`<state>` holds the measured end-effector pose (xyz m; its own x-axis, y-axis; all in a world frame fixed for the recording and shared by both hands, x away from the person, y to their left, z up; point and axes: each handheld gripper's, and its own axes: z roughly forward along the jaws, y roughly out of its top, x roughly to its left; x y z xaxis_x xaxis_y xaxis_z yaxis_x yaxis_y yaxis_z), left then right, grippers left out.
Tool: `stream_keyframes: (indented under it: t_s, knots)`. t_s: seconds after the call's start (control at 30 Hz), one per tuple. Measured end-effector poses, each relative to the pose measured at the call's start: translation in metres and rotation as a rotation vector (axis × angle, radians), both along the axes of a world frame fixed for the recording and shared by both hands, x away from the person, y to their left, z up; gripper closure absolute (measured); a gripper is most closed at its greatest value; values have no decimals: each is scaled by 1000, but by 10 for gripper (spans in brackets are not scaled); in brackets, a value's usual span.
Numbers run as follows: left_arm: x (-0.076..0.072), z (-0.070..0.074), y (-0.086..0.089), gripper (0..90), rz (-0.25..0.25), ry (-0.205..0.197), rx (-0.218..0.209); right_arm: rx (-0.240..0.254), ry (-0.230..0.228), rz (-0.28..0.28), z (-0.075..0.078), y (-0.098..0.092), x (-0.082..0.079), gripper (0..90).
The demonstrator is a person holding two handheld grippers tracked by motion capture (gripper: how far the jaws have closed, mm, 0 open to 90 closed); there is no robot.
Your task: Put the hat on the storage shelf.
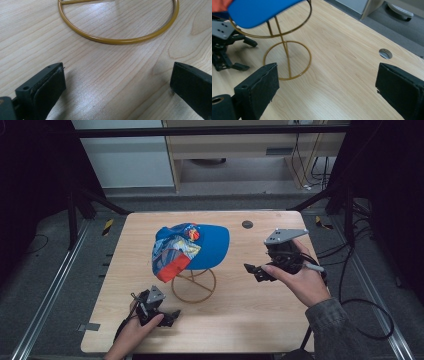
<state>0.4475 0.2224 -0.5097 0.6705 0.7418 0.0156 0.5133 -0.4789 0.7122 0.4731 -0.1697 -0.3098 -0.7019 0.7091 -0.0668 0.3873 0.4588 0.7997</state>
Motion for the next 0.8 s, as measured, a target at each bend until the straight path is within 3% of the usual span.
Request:
stream_keyframes:
  t_s: [0.53, 0.8]
  knots:
    - [0, 0, -2, 0, 1, 1, 4, -3, 28, -65, -47, -11, 0, 56]
    - [0, 0, -2, 0, 0, 2, 4, -7, 43, -61, -63, -9, -4, 56]
